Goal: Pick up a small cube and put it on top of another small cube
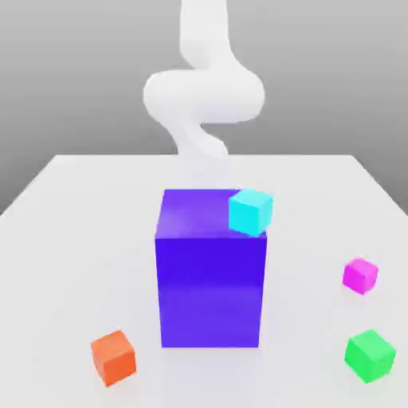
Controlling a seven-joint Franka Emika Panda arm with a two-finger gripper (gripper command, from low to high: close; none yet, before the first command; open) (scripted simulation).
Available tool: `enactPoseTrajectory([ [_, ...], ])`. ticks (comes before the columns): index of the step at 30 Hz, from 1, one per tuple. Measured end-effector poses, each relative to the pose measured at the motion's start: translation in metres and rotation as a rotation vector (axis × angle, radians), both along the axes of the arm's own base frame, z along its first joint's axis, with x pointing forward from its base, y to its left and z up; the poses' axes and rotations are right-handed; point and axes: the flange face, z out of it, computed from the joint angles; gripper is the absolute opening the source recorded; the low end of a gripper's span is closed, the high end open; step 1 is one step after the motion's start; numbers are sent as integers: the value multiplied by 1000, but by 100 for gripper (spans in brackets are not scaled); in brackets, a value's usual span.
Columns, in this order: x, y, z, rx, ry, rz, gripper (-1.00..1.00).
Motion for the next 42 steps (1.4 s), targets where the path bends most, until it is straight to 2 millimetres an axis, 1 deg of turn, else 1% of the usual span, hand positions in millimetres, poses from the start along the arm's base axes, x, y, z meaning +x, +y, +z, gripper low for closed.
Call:
enactPoseTrajectory([
  [2,18,28,-35,-56,48,137,0],
  [5,34,71,-87,-137,109,336,0],
  [7,38,100,-122,-191,145,469,0],
  [10,35,145,-176,-273,193,672,0],
  [12,27,173,-212,-328,222,808,0],
  [15,7,211,-265,-412,260,1015,0],
  [18,-22,244,-317,-496,293,1224,0],
  [21,-58,268,-367,-581,321,1434,0],
  [23,-85,281,-399,-639,336,1577,0],
  [24,-103,289,-414,-671,340,1661,0],
  [27,-150,297,-458,-762,356,1883,0],
  [28,-157,294,-471,-781,364,1927,0],
  [34,-162,291,-531,-796,373,1965,0],
  [35,-163,291,-540,-795,374,1966,-100],
  [40,-163,291,-540,-796,377,1966,-100],
  [41,-163,290,-544,-796,376,1966,-100],
  [42,-163,290,-542,-796,376,1966,-100],
])
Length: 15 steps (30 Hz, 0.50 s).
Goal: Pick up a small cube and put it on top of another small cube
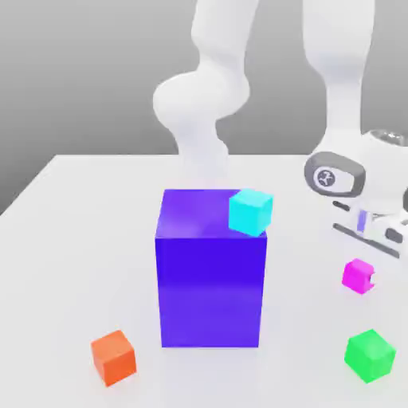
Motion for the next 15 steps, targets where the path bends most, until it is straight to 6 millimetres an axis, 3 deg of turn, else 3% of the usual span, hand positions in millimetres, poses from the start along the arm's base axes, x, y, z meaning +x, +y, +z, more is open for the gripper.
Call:
enactPoseTrajectory([
  [7,6,0,58,-1,0,0,-100],
  [15,131,-22,91,-2,6,10,-100],
])
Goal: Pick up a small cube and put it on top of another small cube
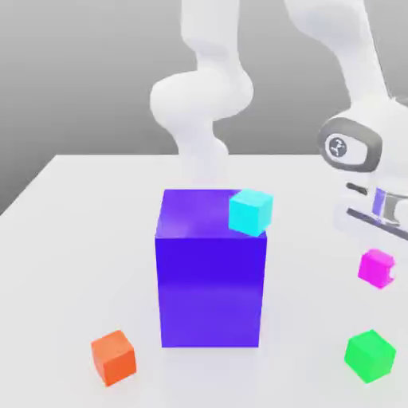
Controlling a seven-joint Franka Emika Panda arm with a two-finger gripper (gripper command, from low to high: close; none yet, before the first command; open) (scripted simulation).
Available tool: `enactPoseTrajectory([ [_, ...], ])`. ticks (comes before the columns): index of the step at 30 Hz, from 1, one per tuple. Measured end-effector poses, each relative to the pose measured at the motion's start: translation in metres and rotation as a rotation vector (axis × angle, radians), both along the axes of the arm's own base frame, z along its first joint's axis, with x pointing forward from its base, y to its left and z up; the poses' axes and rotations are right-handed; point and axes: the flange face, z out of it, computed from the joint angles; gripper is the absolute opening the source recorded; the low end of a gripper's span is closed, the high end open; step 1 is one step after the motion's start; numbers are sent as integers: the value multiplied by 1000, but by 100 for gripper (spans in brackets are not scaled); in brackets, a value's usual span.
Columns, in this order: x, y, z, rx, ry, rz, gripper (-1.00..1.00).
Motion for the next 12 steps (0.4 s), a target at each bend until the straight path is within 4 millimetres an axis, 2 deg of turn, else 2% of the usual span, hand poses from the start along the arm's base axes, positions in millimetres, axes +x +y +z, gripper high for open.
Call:
enactPoseTrajectory([
  [4,63,-27,17,3,-3,15,-100],
  [6,74,-32,3,4,-5,18,-100],
  [8,76,-33,-22,4,-5,18,-100],
  [9,76,-34,-34,3,-4,18,100],
  [12,76,-34,-34,3,-4,18,100],
])
